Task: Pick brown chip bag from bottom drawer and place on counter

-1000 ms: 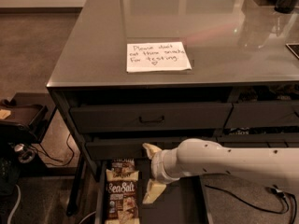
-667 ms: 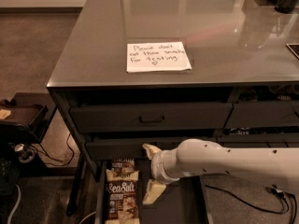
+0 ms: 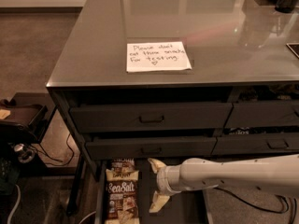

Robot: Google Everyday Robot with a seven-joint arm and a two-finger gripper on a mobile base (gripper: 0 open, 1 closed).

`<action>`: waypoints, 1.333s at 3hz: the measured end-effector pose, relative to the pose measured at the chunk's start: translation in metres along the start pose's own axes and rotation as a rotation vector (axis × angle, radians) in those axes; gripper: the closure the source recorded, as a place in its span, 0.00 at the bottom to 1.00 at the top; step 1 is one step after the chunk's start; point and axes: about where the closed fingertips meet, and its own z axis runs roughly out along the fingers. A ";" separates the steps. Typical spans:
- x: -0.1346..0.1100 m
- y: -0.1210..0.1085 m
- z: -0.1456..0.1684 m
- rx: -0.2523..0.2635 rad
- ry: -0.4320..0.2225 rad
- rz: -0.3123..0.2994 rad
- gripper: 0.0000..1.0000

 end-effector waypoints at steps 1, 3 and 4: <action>0.028 0.004 0.061 0.010 -0.031 -0.017 0.00; 0.051 0.021 0.136 -0.015 -0.094 0.035 0.00; 0.051 0.021 0.136 -0.015 -0.094 0.035 0.00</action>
Offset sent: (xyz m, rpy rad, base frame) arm 0.0346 0.0612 -0.1965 0.1507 0.0307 0.0159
